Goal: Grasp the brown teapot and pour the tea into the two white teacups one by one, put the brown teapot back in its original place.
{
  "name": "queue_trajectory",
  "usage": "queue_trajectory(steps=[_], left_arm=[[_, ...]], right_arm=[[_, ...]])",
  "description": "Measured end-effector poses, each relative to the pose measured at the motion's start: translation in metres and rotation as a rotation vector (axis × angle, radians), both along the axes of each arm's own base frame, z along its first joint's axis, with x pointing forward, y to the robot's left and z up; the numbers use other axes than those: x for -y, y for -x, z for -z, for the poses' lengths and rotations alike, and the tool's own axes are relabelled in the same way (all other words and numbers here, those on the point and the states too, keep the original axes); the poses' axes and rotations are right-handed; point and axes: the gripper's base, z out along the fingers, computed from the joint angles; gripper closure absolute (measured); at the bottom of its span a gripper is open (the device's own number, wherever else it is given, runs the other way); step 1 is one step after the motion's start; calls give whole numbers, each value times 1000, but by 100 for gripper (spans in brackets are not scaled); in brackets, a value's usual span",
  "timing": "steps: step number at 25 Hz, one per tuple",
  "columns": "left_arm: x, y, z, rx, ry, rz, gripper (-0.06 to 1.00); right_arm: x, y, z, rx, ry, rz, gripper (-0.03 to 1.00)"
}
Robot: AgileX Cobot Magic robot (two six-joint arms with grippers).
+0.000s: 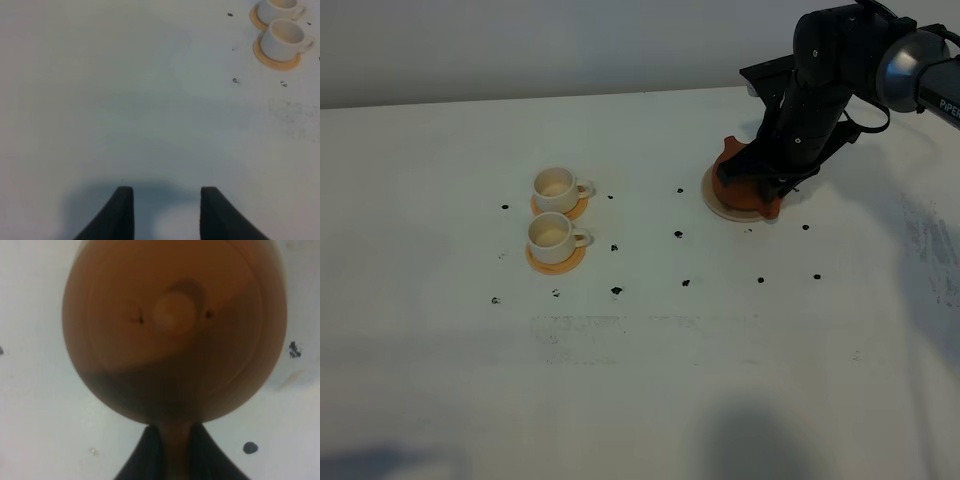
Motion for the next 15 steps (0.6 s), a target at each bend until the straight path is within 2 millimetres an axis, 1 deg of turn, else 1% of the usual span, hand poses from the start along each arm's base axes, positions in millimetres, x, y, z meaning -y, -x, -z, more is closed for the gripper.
queue_trajectory(steps=[9, 15], left_arm=[[0, 0, 0, 0, 0, 0, 64], [0, 0, 0, 0, 0, 0, 64]], right_arm=[[0, -3, -2, 39, -4, 1, 87], [5, -6, -14, 85, -6, 8, 87]])
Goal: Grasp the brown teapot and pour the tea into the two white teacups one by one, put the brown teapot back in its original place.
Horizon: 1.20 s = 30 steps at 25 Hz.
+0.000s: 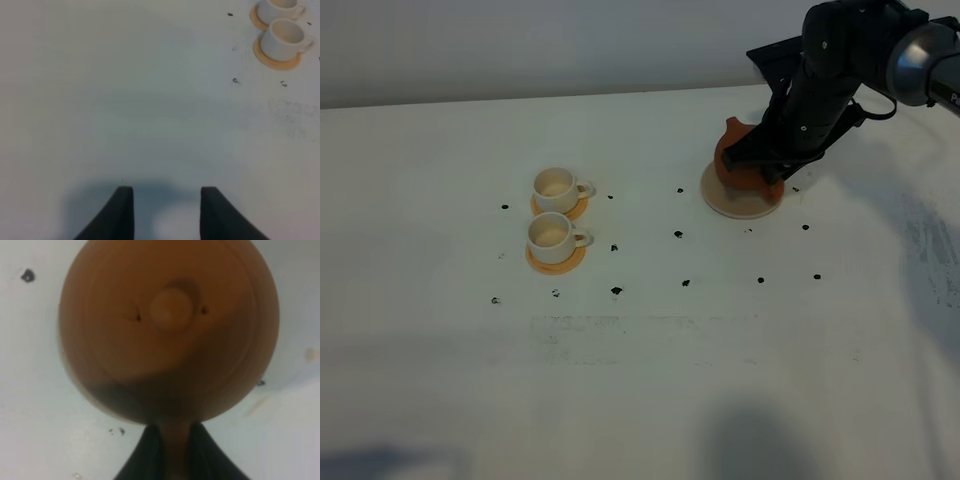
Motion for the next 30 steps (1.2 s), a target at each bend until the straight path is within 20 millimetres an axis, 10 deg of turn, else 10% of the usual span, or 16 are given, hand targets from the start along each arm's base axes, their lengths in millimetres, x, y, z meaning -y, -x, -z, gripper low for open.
queue_trajectory(steps=[12, 30], left_arm=[[0, 0, 0, 0, 0, 0, 64], [0, 0, 0, 0, 0, 0, 64]], right_arm=[[-3, 7, -30, 64, 6, -27, 87], [-84, 57, -76, 200, 9, -257, 87]])
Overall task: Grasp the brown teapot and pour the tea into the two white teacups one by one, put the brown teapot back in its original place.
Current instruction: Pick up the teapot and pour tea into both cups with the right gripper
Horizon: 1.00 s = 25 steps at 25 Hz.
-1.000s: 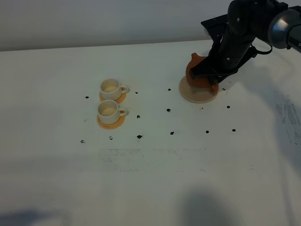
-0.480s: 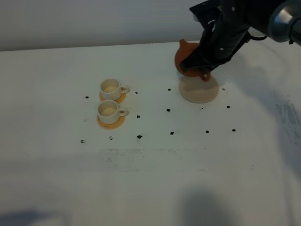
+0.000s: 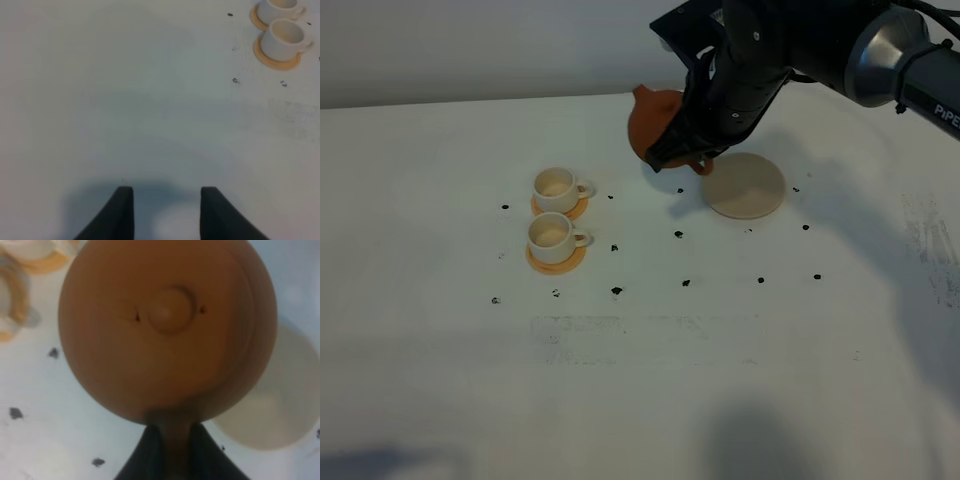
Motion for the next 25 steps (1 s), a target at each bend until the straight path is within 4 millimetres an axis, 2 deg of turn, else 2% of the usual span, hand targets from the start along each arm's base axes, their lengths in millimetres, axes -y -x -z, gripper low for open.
queue_trajectory(steps=[5, 11, 17, 25], left_arm=[[0, 0, 0, 0, 0, 0, 64], [0, 0, 0, 0, 0, 0, 64], [0, 0, 0, 0, 0, 0, 64], [0, 0, 0, 0, 0, 0, 64]], right_arm=[[-8, 10, -14, 27, -21, -25, 87], [-8, 16, -27, 40, -48, -44, 87], [-12, 22, -25, 27, -82, -69, 87], [-7, 37, -15, 117, -144, -88, 87]])
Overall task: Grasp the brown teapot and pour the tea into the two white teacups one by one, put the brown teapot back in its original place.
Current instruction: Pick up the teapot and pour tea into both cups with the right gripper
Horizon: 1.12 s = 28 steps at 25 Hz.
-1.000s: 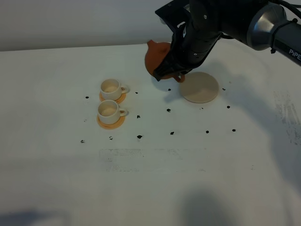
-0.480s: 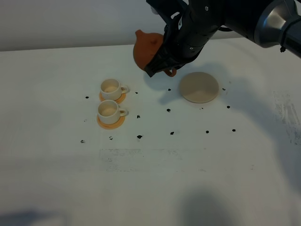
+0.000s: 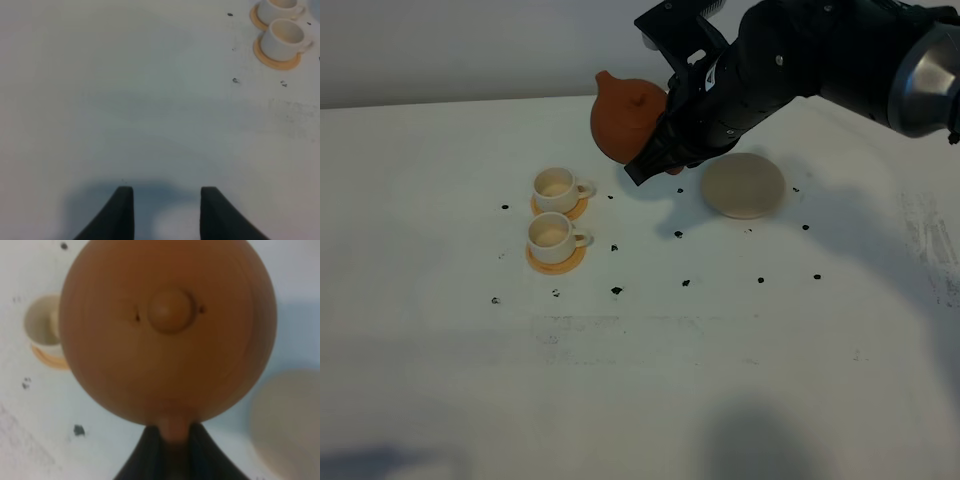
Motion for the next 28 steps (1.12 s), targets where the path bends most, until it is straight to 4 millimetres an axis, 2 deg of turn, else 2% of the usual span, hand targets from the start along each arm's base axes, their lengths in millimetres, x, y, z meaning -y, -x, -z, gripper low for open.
queue_trajectory(steps=[8, 19, 28], left_arm=[[0, 0, 0, 0, 0, 0, 64], [0, 0, 0, 0, 0, 0, 64], [0, 0, 0, 0, 0, 0, 64]], right_arm=[[-5, 5, 12, 121, 87, -69, 87], [-6, -1, 38, 128, 197, -112, 87], [-33, 21, 38, 160, 246, -216, 87]])
